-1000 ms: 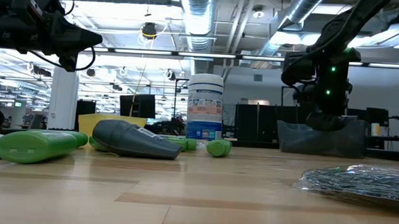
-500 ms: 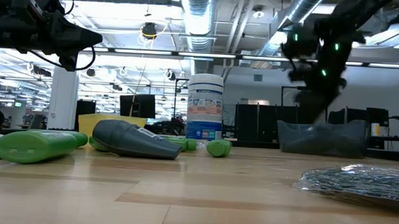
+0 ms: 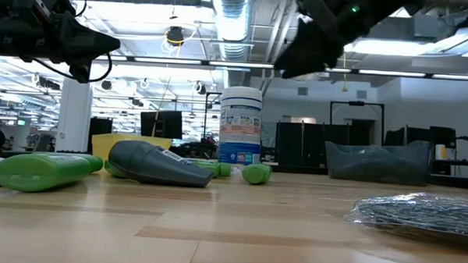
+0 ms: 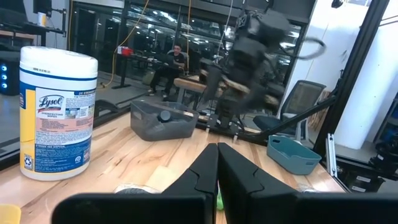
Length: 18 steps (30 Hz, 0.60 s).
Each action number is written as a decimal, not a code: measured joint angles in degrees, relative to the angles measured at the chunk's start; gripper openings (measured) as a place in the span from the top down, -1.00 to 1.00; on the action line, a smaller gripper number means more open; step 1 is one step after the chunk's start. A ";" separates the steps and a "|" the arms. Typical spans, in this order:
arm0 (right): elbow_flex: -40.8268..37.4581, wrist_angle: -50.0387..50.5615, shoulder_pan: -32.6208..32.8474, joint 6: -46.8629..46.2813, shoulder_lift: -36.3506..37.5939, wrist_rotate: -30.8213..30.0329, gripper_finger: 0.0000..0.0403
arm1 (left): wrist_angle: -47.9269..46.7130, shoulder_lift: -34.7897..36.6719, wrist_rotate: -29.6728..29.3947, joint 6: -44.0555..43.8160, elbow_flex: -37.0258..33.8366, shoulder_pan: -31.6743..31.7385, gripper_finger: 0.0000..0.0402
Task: Pick & Place Travel size toiletries
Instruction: Put the gray deodorant into the black bin
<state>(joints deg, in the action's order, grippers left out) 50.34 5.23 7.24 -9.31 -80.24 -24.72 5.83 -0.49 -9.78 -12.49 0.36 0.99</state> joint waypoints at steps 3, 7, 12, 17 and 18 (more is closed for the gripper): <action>3.63 -3.59 3.48 4.38 -7.12 0.22 -0.32 | 0.26 0.00 -0.01 0.00 0.00 0.00 0.99; 10.99 -4.85 5.64 6.98 -16.76 0.82 -0.32 | 0.34 0.00 0.00 0.00 0.00 0.00 0.99; 21.49 -4.77 6.66 11.05 -27.87 0.94 -0.32 | 0.69 0.00 0.00 0.00 0.00 0.00 0.99; 29.04 -4.46 6.67 11.60 -35.71 5.77 -0.32 | 0.69 0.01 0.00 0.00 0.00 0.00 0.99; 30.00 -4.59 6.61 11.22 -36.88 7.01 -0.32 | 0.70 0.00 0.00 0.00 0.00 0.00 0.99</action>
<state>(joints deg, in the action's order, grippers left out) 80.34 0.64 13.85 1.91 -117.12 -17.70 6.52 -0.49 -9.78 -12.49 0.36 0.99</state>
